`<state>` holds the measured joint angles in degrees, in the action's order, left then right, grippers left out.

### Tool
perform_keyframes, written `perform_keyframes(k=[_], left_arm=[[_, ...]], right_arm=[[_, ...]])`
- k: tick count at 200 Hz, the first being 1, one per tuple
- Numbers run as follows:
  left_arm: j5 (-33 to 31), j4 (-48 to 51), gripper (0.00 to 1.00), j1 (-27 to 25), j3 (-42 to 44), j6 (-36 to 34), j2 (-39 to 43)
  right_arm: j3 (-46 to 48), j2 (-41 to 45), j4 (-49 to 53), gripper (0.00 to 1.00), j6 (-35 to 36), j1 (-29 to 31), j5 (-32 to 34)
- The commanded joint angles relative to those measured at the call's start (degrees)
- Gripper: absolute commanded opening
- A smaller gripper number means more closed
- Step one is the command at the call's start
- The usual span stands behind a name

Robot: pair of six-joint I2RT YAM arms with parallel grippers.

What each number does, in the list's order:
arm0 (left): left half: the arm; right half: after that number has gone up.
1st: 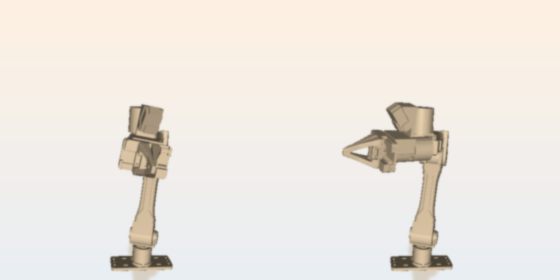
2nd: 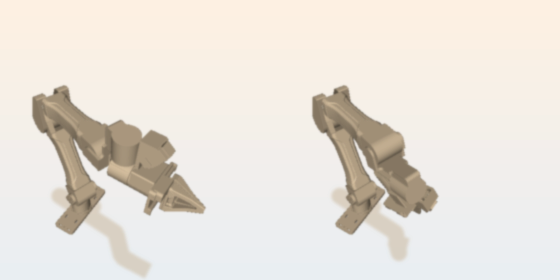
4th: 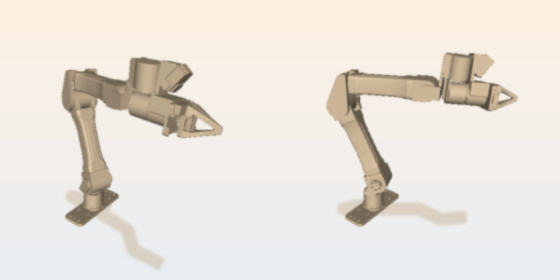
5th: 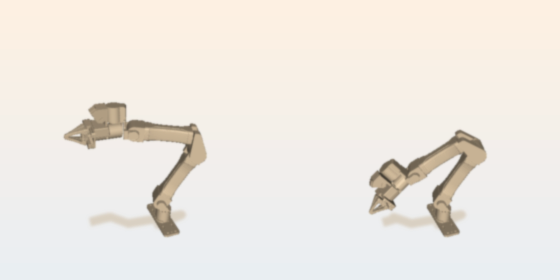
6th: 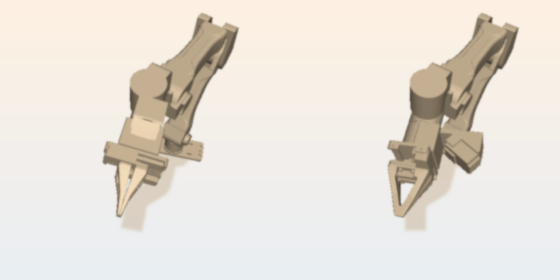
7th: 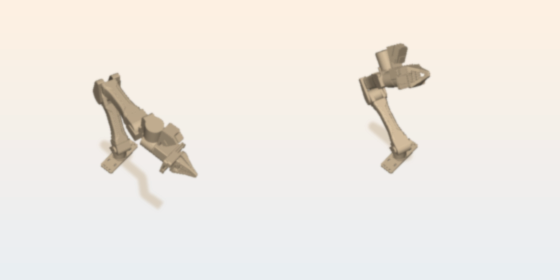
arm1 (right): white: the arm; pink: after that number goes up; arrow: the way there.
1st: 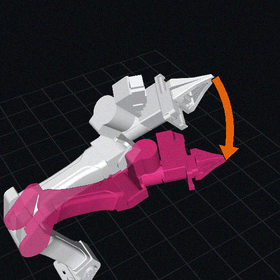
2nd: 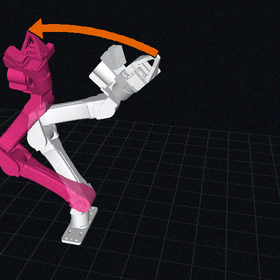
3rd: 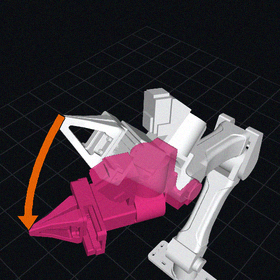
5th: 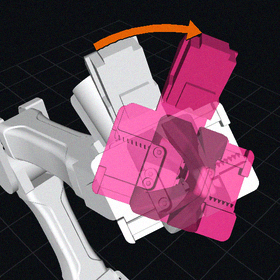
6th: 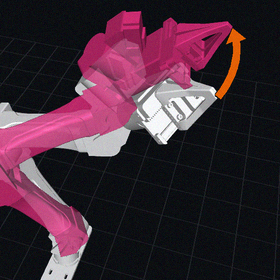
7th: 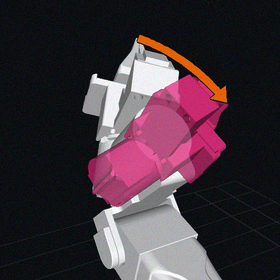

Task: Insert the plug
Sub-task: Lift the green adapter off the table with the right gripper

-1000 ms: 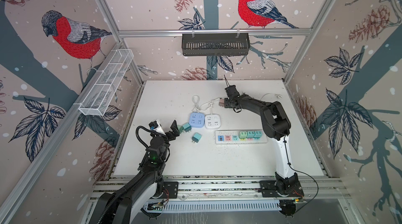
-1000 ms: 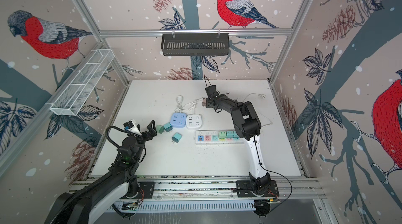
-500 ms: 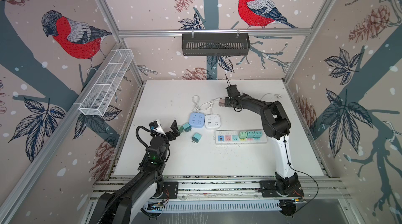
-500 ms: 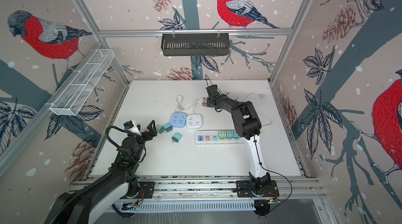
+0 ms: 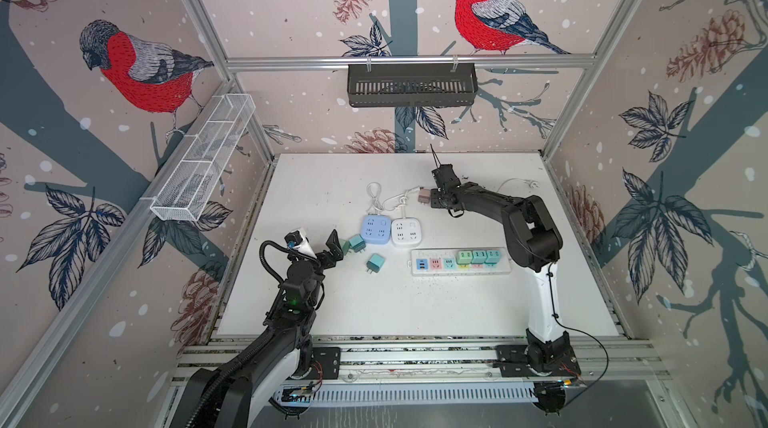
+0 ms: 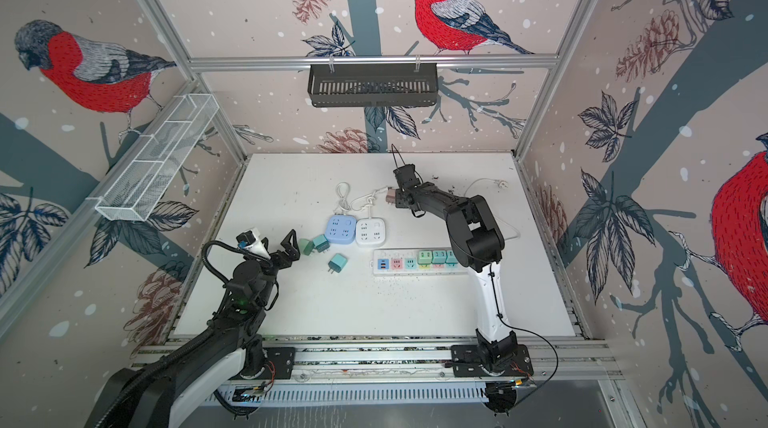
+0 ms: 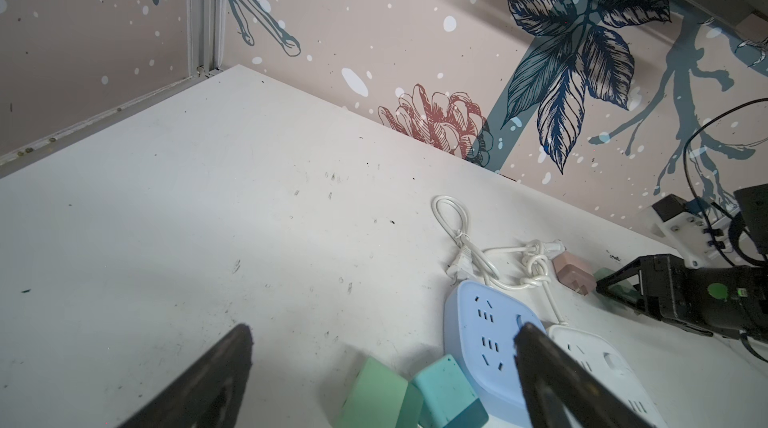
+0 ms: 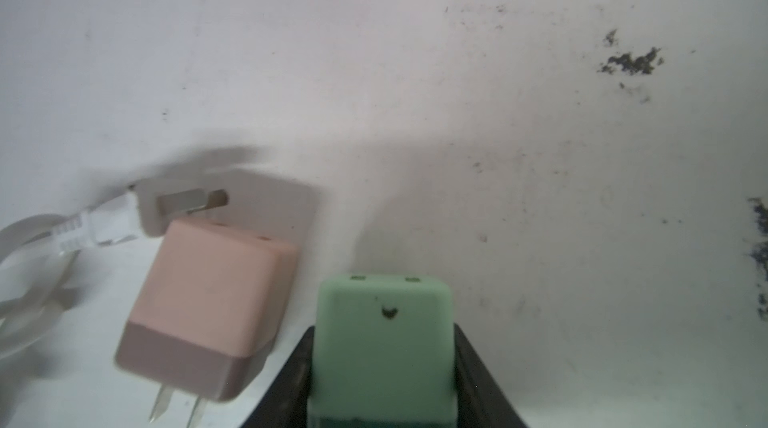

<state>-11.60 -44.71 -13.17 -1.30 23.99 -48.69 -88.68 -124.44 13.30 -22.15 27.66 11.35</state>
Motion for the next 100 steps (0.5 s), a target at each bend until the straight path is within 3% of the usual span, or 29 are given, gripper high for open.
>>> perform_keyframes(k=[1,41,100], left_arm=[[-0.08,-3.24,0.98,0.12,-0.27,-0.24,-0.04],[1.44,-3.7,0.98,0.09,-0.29,-0.65,-0.17],[-6.05,-1.95,0.98,0.1,-1.86,1.88,-2.81]], right_arm=[[1.04,2.94,-1.12,0.35,1.21,0.63,0.68],[3.93,8.29,-2.35,0.34,0.97,0.84,2.17],[12.41,17.03,-11.36,0.3,7.77,0.52,3.14]])
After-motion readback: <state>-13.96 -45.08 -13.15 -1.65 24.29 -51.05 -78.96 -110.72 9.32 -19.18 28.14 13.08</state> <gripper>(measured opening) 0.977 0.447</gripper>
